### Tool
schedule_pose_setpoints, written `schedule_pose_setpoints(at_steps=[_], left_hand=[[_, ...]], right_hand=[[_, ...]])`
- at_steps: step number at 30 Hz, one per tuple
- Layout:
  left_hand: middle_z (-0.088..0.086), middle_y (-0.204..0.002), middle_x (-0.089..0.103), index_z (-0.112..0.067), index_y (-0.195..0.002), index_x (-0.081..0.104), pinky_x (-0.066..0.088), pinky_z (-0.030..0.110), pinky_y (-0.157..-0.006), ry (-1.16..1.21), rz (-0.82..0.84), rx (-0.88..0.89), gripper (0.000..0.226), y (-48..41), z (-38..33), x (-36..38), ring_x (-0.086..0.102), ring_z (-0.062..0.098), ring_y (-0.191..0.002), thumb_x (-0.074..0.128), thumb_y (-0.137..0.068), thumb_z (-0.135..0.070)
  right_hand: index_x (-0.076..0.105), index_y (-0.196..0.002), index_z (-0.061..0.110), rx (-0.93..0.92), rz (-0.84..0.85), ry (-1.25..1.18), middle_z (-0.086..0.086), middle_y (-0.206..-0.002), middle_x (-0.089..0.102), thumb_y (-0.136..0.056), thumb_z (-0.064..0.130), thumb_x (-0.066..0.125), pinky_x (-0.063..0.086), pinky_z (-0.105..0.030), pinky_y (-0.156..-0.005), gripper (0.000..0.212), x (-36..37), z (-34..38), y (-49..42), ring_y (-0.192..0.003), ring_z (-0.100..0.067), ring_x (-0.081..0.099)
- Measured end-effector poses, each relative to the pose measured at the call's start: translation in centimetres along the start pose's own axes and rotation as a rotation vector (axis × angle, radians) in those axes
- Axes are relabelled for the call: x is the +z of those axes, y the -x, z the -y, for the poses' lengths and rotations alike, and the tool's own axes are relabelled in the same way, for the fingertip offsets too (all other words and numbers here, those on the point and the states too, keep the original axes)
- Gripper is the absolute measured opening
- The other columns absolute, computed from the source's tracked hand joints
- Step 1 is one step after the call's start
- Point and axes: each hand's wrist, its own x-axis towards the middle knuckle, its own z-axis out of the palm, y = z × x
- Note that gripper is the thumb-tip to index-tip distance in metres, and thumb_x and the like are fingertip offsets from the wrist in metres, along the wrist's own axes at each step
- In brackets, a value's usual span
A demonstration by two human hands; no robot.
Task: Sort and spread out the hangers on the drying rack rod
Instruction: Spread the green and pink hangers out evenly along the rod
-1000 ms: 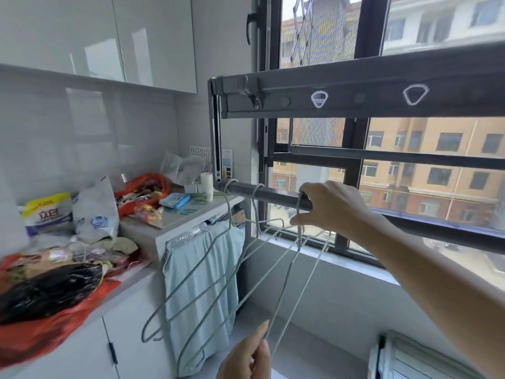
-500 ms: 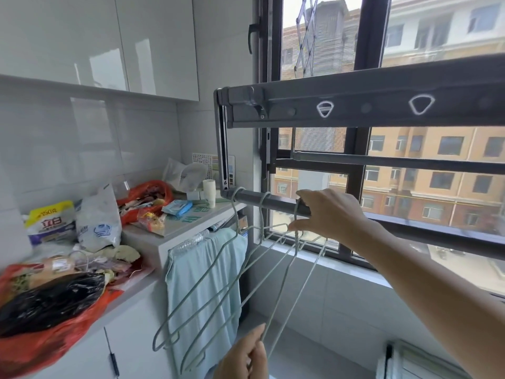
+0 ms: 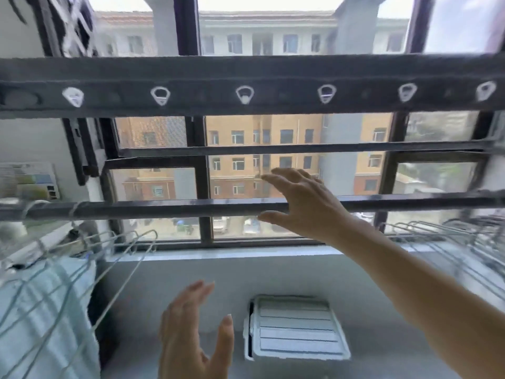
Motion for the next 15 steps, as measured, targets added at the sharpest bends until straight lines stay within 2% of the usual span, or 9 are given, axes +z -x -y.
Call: schedule_pose_setpoints(at_steps=[2, 4, 6, 8, 11, 13, 15], left_hand=[[-0.001, -0.108, 0.057, -0.026, -0.111, 0.052, 0.031, 0.012, -0.092, 0.064, 0.052, 0.036, 0.044, 0.3, -2.9, 4.0, 0.049, 0.011, -0.103, 0.051, -0.069, -0.038], [-0.006, -0.110, 0.055, -0.027, -0.111, 0.051, 0.030, 0.005, -0.094, 0.134, 0.104, 0.039, 0.043, 0.9, -6.2, 8.0, 0.045, -0.004, -0.106, 0.050, -0.070, -0.039], [-0.016, -0.113, 0.053, -0.035, -0.112, 0.049, 0.034, 0.010, -0.088, 0.210, 0.173, -0.004, 0.042, 1.5, -9.4, 11.9, 0.039, -0.015, -0.110, 0.048, -0.070, -0.043], [-0.026, -0.118, 0.047, -0.047, -0.110, 0.047, 0.035, 0.013, -0.085, 0.281, 0.261, -0.085, 0.040, 2.0, -12.5, 15.6, 0.041, -0.013, -0.111, 0.046, -0.070, -0.050], [-0.028, -0.112, 0.046, -0.052, -0.108, 0.041, 0.039, 0.008, -0.077, 0.344, 0.393, -0.173, 0.038, 2.9, -17.1, 20.8, 0.049, -0.008, -0.102, 0.051, -0.071, -0.052], [-0.025, -0.111, 0.049, -0.048, -0.110, 0.041, 0.043, 0.007, -0.075, 0.397, 0.515, -0.245, 0.040, 3.5, -19.9, 24.3, 0.053, -0.007, -0.096, 0.056, -0.073, -0.050], [-0.016, -0.114, 0.054, -0.032, -0.122, 0.044, 0.048, 0.021, -0.086, 0.432, 0.648, -0.291, 0.047, 4.2, -22.3, 28.1, 0.054, -0.003, -0.098, 0.060, -0.080, -0.043]], right_hand=[[0.040, -0.137, 0.022, 0.087, 0.005, 0.000, -0.002, -0.143, 0.042, -0.077, 0.057, 0.059, 0.035, -0.040, -0.104, 0.072, -2.3, -5.4, 3.0, -0.129, -0.022, 0.041], [0.042, -0.136, 0.022, 0.160, 0.013, 0.024, -0.002, -0.141, 0.044, -0.077, 0.056, 0.061, 0.035, -0.040, -0.104, 0.070, -4.6, -10.6, 6.1, -0.128, -0.021, 0.042], [0.044, -0.134, 0.020, 0.210, 0.026, 0.062, -0.003, -0.140, 0.046, -0.076, 0.054, 0.064, 0.035, -0.040, -0.104, 0.071, -6.7, -15.2, 8.8, -0.127, -0.021, 0.043], [0.046, -0.133, 0.018, 0.249, 0.024, 0.090, -0.004, -0.139, 0.047, -0.075, 0.052, 0.067, 0.033, -0.038, -0.104, 0.071, -8.6, -19.4, 11.1, -0.126, -0.022, 0.043], [0.045, -0.134, 0.017, 0.298, 0.035, 0.112, -0.006, -0.140, 0.046, -0.073, 0.050, 0.069, 0.032, -0.040, -0.106, 0.073, -11.1, -25.1, 13.8, -0.128, -0.024, 0.042], [0.041, -0.137, 0.020, 0.306, 0.129, 0.105, -0.004, -0.141, 0.046, -0.069, 0.049, 0.073, 0.034, -0.043, -0.107, 0.080, -12.3, -28.3, 15.2, -0.128, -0.025, 0.042], [0.039, -0.137, 0.022, 0.286, 0.237, 0.071, -0.005, -0.136, 0.051, -0.068, 0.043, 0.076, 0.040, -0.044, -0.103, 0.081, -12.7, -30.6, 16.2, -0.122, -0.024, 0.049]])
